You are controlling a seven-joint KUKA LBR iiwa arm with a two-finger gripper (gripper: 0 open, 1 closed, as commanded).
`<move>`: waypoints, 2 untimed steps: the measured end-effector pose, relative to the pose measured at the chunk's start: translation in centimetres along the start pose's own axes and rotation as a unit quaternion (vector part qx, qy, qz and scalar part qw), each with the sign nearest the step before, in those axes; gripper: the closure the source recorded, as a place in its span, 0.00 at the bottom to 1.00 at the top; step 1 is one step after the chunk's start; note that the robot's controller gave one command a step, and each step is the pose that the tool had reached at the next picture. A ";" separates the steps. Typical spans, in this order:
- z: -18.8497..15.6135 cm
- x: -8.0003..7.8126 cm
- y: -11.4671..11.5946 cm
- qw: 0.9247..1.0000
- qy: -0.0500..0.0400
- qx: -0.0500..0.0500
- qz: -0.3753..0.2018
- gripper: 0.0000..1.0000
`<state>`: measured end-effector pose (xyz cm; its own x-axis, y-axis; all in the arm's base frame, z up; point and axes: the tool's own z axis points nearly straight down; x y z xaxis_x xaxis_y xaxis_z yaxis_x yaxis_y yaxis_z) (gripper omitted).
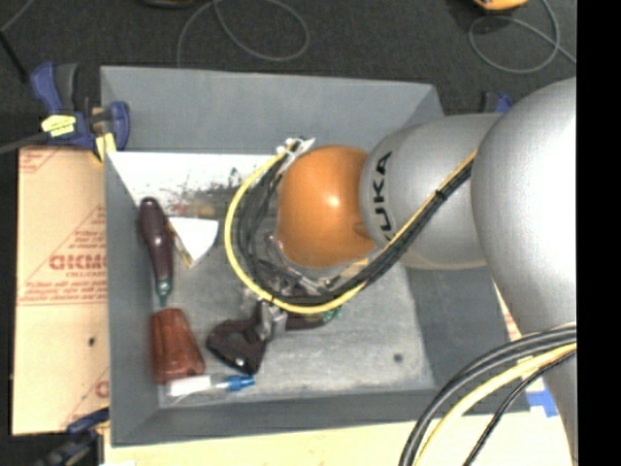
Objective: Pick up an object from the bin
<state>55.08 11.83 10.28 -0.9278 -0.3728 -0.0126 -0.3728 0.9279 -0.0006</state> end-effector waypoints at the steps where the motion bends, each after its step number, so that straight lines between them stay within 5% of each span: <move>1: 0.0 0.0 0.0 1.000 0.000 0.000 0.001 1.00; 2: -8.7 0.2 -0.5 1.000 -0.001 0.000 -0.005 1.00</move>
Offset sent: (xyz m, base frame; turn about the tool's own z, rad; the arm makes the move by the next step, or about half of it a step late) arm -0.0016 -0.0051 0.0868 -0.0150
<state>55.02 11.26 19.01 -0.9239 -0.3822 -0.0151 -0.3823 0.9240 -0.0010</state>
